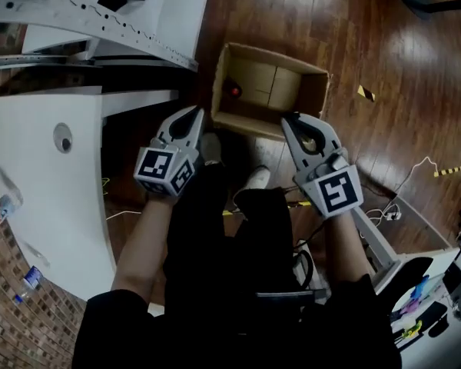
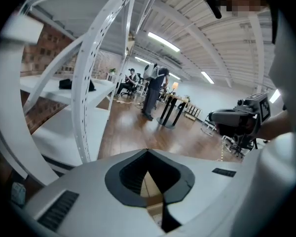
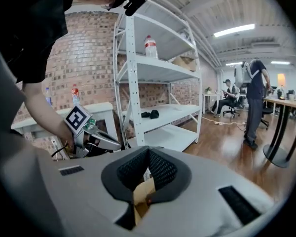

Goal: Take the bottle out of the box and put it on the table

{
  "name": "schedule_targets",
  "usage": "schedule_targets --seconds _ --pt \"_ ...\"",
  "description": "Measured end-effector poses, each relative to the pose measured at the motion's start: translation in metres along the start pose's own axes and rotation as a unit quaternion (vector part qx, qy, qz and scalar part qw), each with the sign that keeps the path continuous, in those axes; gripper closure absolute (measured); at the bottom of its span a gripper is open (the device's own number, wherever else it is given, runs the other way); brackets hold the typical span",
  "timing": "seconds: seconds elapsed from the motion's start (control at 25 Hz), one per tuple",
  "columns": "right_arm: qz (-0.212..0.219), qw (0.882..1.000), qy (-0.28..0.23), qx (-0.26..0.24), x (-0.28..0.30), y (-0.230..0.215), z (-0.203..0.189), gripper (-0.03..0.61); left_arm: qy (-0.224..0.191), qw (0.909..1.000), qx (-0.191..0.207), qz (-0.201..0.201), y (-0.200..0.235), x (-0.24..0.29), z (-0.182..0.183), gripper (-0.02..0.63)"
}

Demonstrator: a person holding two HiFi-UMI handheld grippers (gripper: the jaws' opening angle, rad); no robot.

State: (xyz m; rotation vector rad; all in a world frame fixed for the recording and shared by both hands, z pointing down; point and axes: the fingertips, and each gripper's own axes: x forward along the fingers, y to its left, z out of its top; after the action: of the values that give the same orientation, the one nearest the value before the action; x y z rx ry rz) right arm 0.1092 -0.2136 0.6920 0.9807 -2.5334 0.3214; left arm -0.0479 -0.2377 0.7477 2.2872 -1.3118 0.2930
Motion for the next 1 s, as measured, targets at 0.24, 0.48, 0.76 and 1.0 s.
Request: schedule_targets --seconds 0.24,0.48,0.76,1.0 --pt "0.025 0.999 -0.015 -0.025 0.066 -0.015 -0.126 0.574 0.017 0.9999 0.001 -0.004 0.049 0.069 -0.111 0.609" --pt "0.04 0.996 -0.035 -0.074 0.144 -0.049 -0.229 0.574 0.087 0.9955 -0.028 -0.023 0.106 0.155 -0.221 0.609" --pt "0.083 0.992 -0.028 -0.088 0.202 -0.056 -0.284 0.55 0.056 0.9962 -0.066 0.005 0.136 0.16 -0.232 0.402" --pt "0.14 0.988 0.009 -0.059 0.223 -0.041 -0.311 0.366 0.127 0.9909 -0.045 -0.001 0.124 0.169 -0.261 0.4"
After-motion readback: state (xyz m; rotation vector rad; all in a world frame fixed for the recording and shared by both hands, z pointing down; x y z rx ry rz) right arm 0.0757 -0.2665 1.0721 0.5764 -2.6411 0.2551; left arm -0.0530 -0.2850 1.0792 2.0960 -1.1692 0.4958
